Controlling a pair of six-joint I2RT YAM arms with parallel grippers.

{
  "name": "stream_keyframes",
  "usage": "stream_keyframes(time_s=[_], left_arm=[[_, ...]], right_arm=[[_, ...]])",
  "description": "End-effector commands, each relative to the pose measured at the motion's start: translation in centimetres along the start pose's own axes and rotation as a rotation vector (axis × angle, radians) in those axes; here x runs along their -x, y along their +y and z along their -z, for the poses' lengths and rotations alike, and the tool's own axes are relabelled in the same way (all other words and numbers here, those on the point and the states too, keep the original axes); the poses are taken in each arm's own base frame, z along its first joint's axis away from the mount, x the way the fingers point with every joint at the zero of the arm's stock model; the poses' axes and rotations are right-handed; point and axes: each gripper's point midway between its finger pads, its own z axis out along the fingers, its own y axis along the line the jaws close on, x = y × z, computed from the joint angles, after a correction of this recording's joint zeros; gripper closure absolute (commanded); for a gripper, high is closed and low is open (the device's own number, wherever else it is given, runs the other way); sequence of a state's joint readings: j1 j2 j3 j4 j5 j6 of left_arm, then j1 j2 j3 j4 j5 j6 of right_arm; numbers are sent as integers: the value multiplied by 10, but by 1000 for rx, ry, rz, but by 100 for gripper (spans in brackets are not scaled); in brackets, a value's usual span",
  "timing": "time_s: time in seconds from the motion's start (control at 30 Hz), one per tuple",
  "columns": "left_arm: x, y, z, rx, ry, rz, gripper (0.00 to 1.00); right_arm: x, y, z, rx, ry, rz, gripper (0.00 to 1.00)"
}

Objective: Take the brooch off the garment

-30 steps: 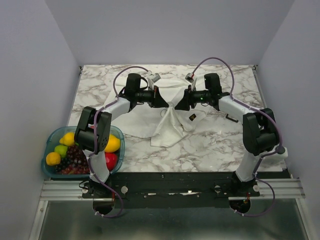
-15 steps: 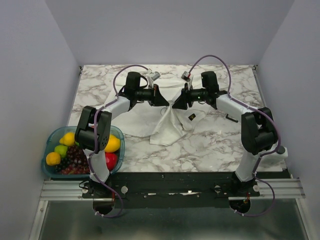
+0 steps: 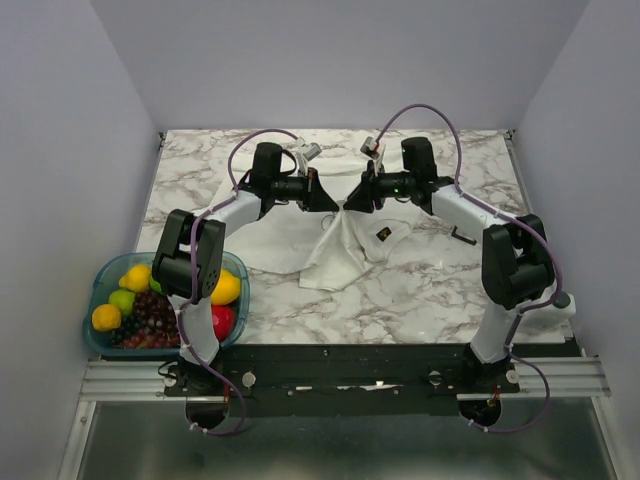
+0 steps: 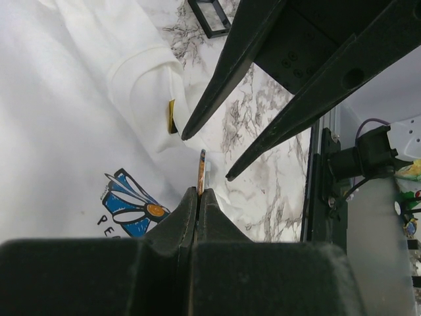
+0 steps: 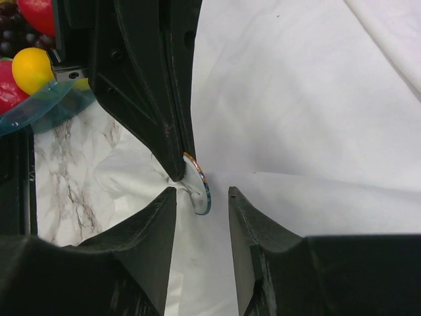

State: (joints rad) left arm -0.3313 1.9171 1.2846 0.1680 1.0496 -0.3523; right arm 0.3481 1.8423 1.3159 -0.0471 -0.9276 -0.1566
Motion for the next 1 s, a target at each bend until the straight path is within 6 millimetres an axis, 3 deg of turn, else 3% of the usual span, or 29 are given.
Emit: stream_keyframes(time_s=[0.0, 0.33, 0.57, 0.97], left_arm=[[7, -5, 0, -36, 2, -21, 100], [7, -4, -1, -39, 5, -19, 100], [7, -4, -2, -44, 8, -16, 100], [8, -1, -4, -46, 12, -9, 100]], right_arm=[[3, -6, -7, -11, 5, 36, 56], [-3, 0, -12, 14, 36, 73, 59], [-4, -2, -12, 1, 43, 94, 69], [-5, 1, -11, 13, 56, 147, 68]])
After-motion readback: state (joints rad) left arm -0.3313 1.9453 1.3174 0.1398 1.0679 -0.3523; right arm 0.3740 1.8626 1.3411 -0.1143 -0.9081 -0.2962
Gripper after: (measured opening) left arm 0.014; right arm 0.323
